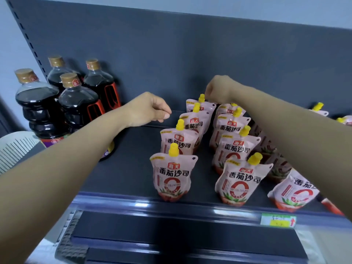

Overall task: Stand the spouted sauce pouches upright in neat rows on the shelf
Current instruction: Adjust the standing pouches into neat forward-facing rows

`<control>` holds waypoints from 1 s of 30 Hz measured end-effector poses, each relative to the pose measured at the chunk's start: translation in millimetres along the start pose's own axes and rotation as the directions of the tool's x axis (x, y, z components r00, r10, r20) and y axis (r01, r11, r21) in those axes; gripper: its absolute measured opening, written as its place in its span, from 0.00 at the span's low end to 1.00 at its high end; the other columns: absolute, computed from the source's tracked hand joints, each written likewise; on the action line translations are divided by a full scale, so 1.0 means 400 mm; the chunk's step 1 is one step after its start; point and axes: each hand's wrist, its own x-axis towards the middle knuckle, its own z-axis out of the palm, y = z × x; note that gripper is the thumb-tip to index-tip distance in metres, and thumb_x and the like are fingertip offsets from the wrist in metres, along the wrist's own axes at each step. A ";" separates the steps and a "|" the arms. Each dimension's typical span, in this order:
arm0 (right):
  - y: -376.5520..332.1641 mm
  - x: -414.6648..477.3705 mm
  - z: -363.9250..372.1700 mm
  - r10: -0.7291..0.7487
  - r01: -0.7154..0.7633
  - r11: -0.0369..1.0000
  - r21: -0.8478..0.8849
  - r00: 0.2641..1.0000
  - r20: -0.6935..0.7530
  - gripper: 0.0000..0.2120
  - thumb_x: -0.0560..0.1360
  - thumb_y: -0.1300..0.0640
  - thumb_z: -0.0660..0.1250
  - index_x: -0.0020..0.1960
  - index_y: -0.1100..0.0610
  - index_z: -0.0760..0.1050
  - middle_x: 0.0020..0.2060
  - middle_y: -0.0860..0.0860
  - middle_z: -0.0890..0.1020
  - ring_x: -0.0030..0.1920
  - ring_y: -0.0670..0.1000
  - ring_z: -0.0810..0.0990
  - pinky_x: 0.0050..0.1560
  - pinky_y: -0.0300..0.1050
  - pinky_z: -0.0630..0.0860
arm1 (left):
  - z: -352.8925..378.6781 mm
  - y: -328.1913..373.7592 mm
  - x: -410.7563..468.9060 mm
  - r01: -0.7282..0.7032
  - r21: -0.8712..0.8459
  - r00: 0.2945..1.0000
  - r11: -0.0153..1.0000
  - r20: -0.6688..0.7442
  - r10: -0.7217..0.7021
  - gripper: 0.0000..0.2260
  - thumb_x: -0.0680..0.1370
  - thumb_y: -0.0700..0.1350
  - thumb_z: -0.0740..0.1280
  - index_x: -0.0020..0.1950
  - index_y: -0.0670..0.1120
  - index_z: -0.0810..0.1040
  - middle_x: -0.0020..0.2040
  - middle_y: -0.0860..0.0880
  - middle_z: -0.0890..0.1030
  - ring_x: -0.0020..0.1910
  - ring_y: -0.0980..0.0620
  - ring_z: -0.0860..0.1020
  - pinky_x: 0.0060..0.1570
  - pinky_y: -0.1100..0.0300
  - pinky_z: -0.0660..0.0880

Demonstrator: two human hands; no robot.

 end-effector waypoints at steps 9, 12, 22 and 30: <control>0.057 0.116 0.042 0.004 -0.002 0.993 -0.119 1.000 0.019 0.18 0.73 0.57 0.69 0.62 0.61 0.77 0.56 0.60 0.81 0.55 0.62 0.80 0.53 0.49 0.78 | 0.061 0.003 0.200 -0.042 0.243 0.992 0.969 0.123 0.012 0.16 0.71 0.44 0.73 0.58 0.43 0.78 0.54 0.47 0.80 0.55 0.50 0.77 0.55 0.60 0.71; 0.057 0.153 0.059 -0.072 0.079 0.990 -0.116 0.995 0.070 0.17 0.72 0.55 0.69 0.59 0.60 0.78 0.54 0.58 0.82 0.54 0.60 0.80 0.53 0.50 0.79 | 0.085 0.000 0.240 -0.070 0.272 0.983 0.960 0.185 0.020 0.12 0.72 0.43 0.72 0.55 0.43 0.80 0.48 0.49 0.80 0.49 0.51 0.77 0.51 0.58 0.72; 0.034 0.246 0.093 -0.156 0.157 0.988 0.006 0.979 0.133 0.13 0.74 0.58 0.69 0.58 0.58 0.80 0.56 0.57 0.81 0.55 0.58 0.79 0.49 0.43 0.74 | 0.085 -0.041 0.276 -0.088 0.354 0.987 0.931 0.157 0.034 0.07 0.71 0.41 0.73 0.41 0.37 0.82 0.36 0.46 0.75 0.36 0.50 0.72 0.38 0.58 0.69; -0.035 0.290 0.104 -0.200 0.197 0.979 0.047 0.977 0.073 0.11 0.74 0.60 0.70 0.55 0.58 0.80 0.55 0.57 0.81 0.54 0.59 0.79 0.45 0.44 0.73 | 0.029 -0.103 0.245 -0.010 0.362 1.000 0.932 0.031 -0.001 0.05 0.71 0.41 0.72 0.43 0.40 0.84 0.38 0.45 0.81 0.38 0.49 0.76 0.39 0.61 0.72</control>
